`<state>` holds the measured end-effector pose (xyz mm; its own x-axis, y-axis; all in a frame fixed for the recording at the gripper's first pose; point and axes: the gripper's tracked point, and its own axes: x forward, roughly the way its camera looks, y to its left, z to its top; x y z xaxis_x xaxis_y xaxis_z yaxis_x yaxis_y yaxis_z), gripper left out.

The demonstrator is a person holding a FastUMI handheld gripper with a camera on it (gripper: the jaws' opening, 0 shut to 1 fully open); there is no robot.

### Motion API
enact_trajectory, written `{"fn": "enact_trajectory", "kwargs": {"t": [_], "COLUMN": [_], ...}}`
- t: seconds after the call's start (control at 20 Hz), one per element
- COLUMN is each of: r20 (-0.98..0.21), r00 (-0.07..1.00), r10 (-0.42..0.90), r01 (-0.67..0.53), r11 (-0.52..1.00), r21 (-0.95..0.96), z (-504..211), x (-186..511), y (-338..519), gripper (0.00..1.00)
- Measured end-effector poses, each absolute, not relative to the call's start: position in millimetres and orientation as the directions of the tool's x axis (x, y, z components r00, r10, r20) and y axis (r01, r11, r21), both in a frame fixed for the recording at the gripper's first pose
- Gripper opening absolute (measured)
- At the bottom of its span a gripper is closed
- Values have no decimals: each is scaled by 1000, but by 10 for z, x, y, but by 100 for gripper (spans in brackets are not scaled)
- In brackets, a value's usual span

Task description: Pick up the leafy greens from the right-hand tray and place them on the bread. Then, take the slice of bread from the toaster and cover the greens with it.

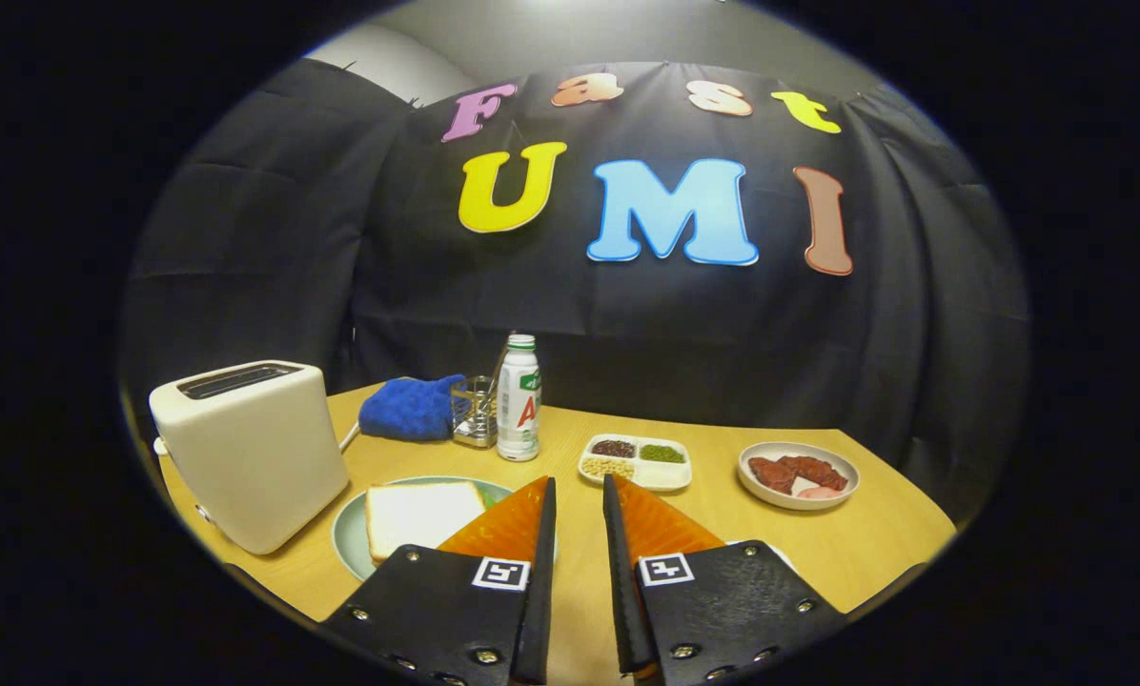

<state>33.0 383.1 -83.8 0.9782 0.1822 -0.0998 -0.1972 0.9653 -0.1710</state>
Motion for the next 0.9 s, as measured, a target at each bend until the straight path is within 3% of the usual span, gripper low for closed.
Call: {"fn": "enact_trajectory", "kwargs": {"t": [0.9], "r20": [16], "r00": [1000], "r10": [-13], "r01": [15], "r11": [996], "r21": [-91], "z": [-303], "x": [163], "y": [830], "gripper": [27]}}
